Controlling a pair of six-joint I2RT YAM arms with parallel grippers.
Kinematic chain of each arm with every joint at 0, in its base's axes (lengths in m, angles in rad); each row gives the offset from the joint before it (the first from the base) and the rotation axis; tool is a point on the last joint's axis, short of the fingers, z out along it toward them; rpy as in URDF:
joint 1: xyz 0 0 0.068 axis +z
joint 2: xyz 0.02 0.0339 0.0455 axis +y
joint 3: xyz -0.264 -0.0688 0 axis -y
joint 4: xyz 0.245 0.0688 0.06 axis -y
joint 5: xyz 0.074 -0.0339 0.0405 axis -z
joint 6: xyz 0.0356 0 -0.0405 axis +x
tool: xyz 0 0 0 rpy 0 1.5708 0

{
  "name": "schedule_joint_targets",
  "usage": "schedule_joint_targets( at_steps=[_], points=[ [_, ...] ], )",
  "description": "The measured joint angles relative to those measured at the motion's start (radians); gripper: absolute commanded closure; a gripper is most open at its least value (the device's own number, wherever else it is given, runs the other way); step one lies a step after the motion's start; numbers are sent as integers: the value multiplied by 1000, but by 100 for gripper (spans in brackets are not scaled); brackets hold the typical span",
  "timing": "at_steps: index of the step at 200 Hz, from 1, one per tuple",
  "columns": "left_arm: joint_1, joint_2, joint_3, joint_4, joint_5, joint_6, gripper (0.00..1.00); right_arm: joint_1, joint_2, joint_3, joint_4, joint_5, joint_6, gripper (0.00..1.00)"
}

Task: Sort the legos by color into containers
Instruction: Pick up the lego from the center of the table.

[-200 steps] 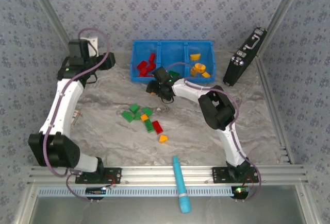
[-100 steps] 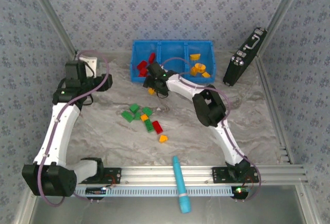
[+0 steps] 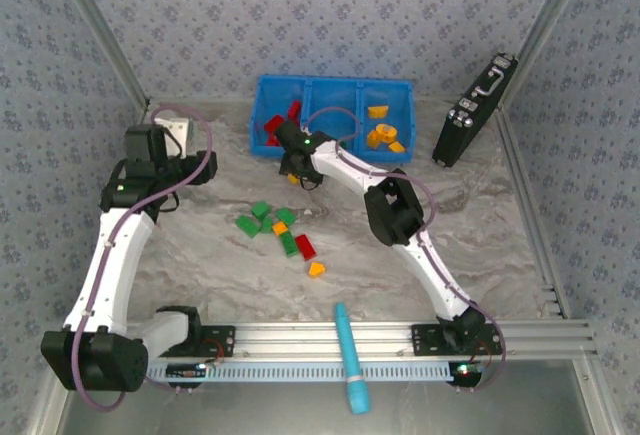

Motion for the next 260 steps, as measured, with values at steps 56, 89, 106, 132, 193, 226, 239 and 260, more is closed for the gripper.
schedule_joint_targets(
  at_steps=[56, 89, 106, 132, 193, 226, 239, 260],
  points=[
    [-4, -6, -10, 0, -6, 5, 26, 0, -11, -29, -13, 37, -49, 58],
    [-4, -6, -27, 2, -5, 4, 26, -5, -68, -135, 32, 73, -79, 66],
    [-4, -5, -33, 2, 3, -1, 26, -20, -116, -223, 56, 97, -97, 69],
    [-4, -3, -35, 2, 17, -15, 27, -52, -194, -354, 96, 100, -147, 75],
    [-4, -5, -67, -4, 41, -54, 29, -96, -423, -677, 135, 56, -311, 76],
    [-4, -6, -131, -3, 86, -128, 29, -95, -573, -732, 99, 27, -430, 75],
    [-4, -6, -172, 0, 102, -169, 29, -97, -639, -732, 90, 23, -474, 75],
    [-6, -8, -239, 0, 124, -245, 29, -109, -749, -731, 73, 21, -542, 75]
  ],
)
